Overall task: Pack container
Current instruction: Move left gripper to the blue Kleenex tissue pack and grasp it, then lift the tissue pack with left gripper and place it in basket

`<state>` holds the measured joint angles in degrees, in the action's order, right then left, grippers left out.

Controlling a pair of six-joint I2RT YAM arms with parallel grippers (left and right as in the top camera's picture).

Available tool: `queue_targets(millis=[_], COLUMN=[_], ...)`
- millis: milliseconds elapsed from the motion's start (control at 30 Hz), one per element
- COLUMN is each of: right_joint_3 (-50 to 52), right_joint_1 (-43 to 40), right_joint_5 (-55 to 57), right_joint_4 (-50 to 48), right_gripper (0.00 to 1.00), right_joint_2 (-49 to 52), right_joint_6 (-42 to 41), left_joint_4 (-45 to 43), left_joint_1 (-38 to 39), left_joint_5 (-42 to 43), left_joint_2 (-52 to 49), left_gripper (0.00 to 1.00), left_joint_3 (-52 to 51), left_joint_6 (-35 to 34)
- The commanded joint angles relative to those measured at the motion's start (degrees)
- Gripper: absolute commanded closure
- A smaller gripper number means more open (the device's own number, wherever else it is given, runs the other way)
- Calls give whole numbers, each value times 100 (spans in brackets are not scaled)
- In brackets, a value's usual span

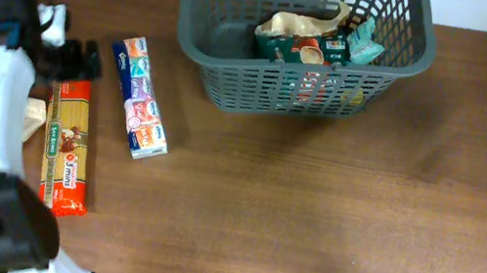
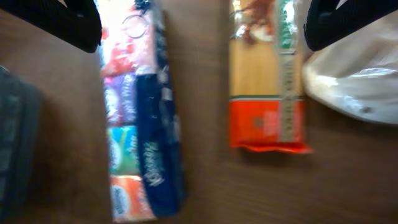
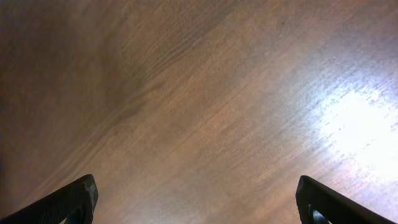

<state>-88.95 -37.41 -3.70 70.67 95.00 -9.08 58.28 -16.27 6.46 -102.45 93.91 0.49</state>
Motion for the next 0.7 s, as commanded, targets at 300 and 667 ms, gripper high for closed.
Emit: queue_targets(millis=[300,667], right_joint_3=[28,28], right_joint_1=[-11,-11], right_joint_5=[-33,-35], right_joint_4=[4,4], right_gripper=[1,1], right_joint_2=[20,20], right_joint_6=[-46,-46], left_joint_4=[24,79], left_joint_1=[1217,1281], left_joint_5=[273,76], left_joint_2=[-2194,-2789], left_gripper=[1,36], left_joint_3=[1121,1119], left_joint_6=[-898,-1443])
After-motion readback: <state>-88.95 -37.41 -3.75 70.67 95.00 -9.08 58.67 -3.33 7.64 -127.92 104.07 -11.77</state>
